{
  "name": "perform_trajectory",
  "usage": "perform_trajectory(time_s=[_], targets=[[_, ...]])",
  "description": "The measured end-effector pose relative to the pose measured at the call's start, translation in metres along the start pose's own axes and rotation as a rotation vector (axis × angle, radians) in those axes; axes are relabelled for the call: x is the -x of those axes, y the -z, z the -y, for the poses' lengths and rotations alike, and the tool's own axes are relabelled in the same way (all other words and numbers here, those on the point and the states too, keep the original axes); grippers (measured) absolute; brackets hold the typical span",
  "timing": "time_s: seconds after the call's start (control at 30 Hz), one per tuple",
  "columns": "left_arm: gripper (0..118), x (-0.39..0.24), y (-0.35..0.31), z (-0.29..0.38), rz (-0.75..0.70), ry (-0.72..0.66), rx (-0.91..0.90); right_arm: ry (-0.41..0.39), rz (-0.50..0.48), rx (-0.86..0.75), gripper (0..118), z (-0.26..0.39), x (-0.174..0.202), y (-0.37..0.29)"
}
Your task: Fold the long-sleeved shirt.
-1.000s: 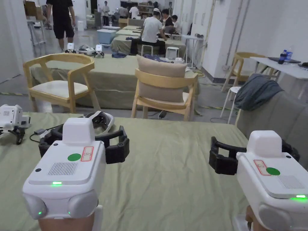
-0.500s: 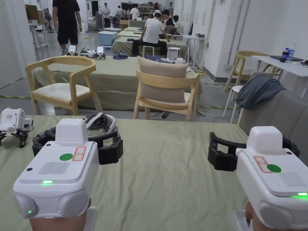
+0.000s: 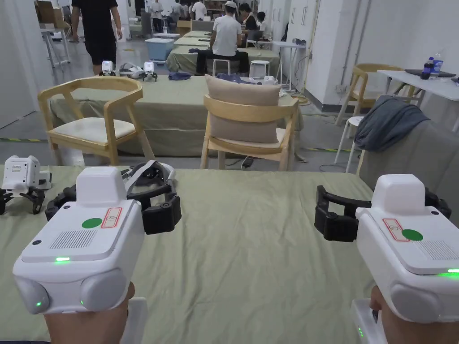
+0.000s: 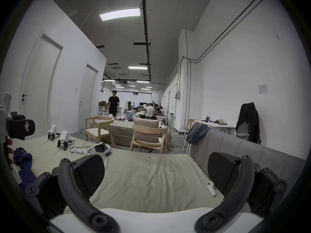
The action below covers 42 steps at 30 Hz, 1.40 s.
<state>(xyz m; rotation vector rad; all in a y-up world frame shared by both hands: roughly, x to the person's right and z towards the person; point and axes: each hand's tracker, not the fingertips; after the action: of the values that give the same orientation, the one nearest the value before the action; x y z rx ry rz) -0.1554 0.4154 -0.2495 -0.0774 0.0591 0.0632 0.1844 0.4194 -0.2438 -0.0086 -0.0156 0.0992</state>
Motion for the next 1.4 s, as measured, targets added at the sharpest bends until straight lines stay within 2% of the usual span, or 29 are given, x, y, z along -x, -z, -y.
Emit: perform_trajectory(time_s=[0.27,0.43,0.53,0.7,0.9,1.03,1.4], targets=[[111,-0.003,-0.002,-0.001,-0.01,0.025,-0.007,0.002,-0.024,0.007,118,0.0,0.007,0.0],[111,0.0,0.0,-0.003,0.008,-0.009,0.008,-0.016,-0.061,0.007,118,0.001,0.01,0.0],[111,-0.002,0.006,0.001,-0.029,0.035,0.019,-0.015,-0.056,0.006,118,0.001,0.011,0.0],[111,0.0,0.007,0.006,-0.022,0.024,0.029,-0.01,-0.053,0.013,118,0.001,0.009,0.0],[111,-0.005,0.005,0.006,-0.016,0.075,0.027,-0.003,0.027,0.045,118,0.002,0.011,0.006],[111,-0.005,0.003,0.004,-0.01,0.079,0.016,0.018,0.008,0.052,118,0.003,0.009,0.006],[111,-0.006,0.006,0.001,-0.013,0.054,0.04,-0.006,-0.001,0.017,118,0.0,0.011,0.001]])
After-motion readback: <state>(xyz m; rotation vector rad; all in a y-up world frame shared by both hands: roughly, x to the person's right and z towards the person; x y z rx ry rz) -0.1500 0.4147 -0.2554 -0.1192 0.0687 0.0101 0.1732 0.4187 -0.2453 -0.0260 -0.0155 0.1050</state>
